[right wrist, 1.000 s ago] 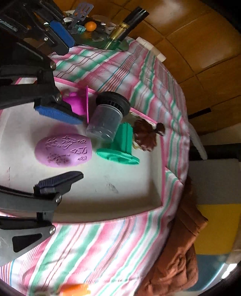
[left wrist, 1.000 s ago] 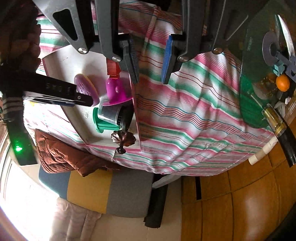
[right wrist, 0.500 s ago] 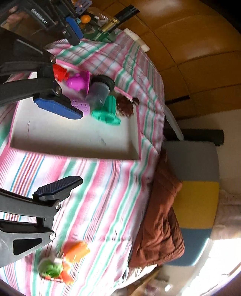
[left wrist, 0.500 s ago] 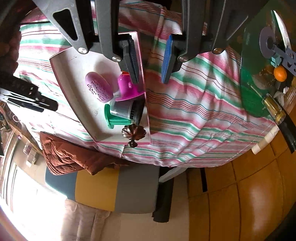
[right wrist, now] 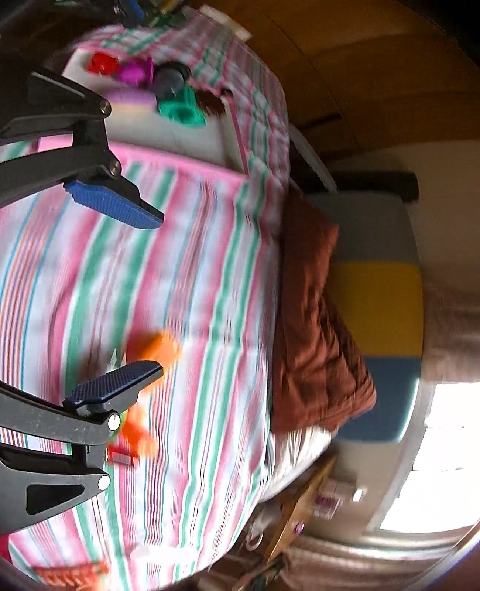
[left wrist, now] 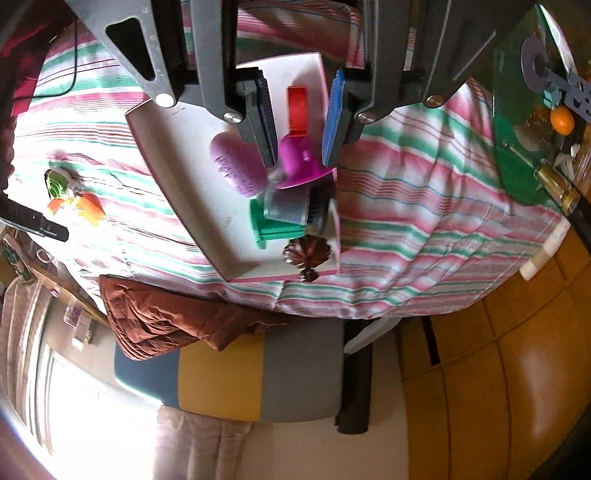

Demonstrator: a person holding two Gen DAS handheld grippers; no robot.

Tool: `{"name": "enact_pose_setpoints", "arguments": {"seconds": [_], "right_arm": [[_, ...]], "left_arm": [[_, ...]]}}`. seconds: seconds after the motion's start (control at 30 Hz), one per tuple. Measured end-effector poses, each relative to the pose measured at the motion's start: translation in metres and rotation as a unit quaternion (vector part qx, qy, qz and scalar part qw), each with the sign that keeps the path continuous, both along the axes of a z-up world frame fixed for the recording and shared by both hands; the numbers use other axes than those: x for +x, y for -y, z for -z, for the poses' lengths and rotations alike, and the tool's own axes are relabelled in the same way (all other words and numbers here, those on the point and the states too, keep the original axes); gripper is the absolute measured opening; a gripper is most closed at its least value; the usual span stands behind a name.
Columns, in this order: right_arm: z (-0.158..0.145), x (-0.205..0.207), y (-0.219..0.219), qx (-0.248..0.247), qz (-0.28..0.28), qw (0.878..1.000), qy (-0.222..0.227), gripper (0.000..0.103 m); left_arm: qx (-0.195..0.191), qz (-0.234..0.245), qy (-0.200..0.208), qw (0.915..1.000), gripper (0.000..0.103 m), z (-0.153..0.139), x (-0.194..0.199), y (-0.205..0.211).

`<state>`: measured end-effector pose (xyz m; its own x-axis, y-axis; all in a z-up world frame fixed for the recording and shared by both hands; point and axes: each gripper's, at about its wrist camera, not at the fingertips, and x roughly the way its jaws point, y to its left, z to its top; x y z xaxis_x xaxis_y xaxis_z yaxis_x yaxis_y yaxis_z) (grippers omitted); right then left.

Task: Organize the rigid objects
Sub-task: 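Move both grippers back toward the green spouted toy and red tube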

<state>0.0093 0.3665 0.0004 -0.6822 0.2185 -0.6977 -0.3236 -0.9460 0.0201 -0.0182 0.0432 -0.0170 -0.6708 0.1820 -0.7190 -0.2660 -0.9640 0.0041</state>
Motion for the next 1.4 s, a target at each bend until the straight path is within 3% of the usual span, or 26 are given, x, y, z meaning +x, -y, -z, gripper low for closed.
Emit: {"name": "enact_pose_setpoints", "arguments": {"seconds": [0.33,0.5,1.0,1.23,1.4], "right_arm": [[0.008,0.038,-0.095,0.024,0.12,0.992,-0.021,0.079],[0.017,0.058,-0.136,-0.052,0.2,0.978,-0.03,0.079],[0.019,0.079,-0.164,-0.109,0.267,0.957,-0.038,0.082],[0.022,0.092,-0.182,-0.147,0.301,0.941,-0.048,0.082],[0.025,0.092,-0.183,-0.163,0.298,0.939,-0.046,0.082]], "left_arm": [[-0.018,0.057,-0.008,0.9982,0.024,-0.007,0.007,-0.051],[-0.027,0.088,-0.006,0.9957,0.024,-0.005,0.01,-0.081],[-0.028,0.18,0.037,0.9826,0.024,0.015,0.008,-0.174],[-0.022,0.234,0.073,0.9692,0.024,0.027,0.006,-0.226],[-0.01,0.254,0.103,0.9616,0.024,0.036,0.0,-0.257]]}}
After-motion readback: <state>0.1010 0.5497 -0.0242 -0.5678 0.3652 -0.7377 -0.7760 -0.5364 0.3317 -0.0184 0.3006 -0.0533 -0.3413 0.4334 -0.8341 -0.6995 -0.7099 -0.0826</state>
